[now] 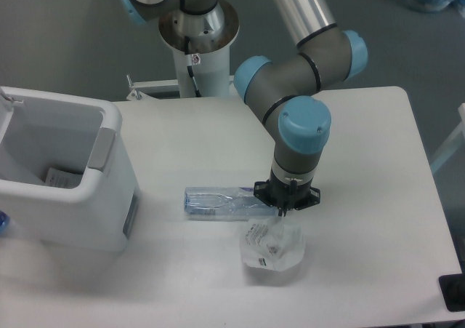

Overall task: Place the trash in the trash can
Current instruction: 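Close the gripper on the plastic bag and lift it, then carry the plastic bag over the white trash bin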

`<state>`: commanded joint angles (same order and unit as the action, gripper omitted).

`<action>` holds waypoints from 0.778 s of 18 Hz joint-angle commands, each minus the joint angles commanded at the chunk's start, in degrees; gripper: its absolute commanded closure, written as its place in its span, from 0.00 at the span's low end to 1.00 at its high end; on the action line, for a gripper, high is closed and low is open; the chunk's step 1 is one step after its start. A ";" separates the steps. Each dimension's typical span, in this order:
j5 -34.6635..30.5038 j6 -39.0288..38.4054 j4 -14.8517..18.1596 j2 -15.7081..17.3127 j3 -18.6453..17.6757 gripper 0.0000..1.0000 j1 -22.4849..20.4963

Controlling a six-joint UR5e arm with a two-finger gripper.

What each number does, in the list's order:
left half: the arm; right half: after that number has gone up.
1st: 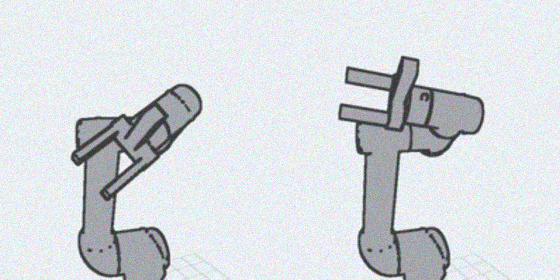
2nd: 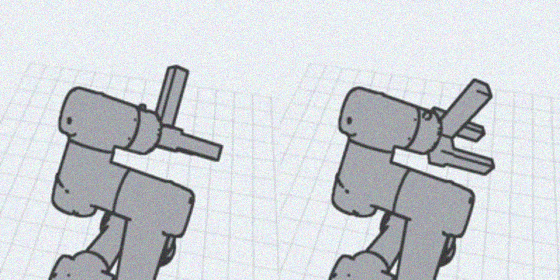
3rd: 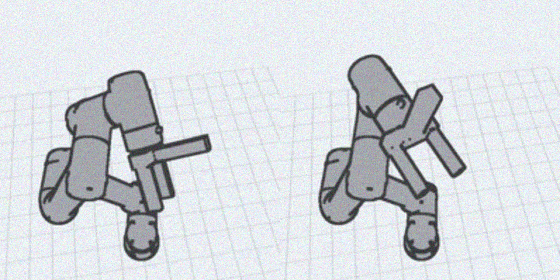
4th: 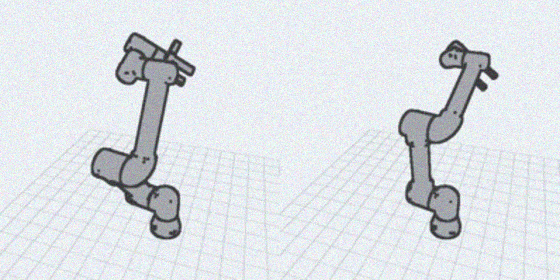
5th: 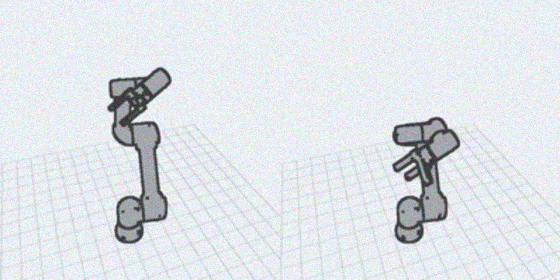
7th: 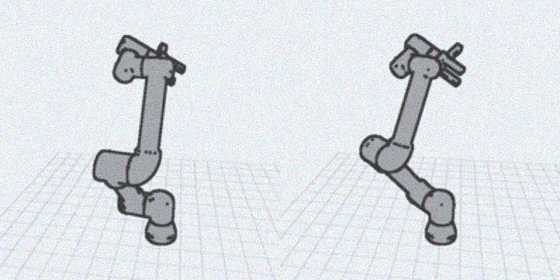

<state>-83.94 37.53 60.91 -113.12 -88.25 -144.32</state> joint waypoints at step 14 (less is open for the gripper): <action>14.94 -1.93 0.09 9.58 6.60 1.00 0.61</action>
<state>-69.00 35.60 61.00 -103.54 -81.65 -143.70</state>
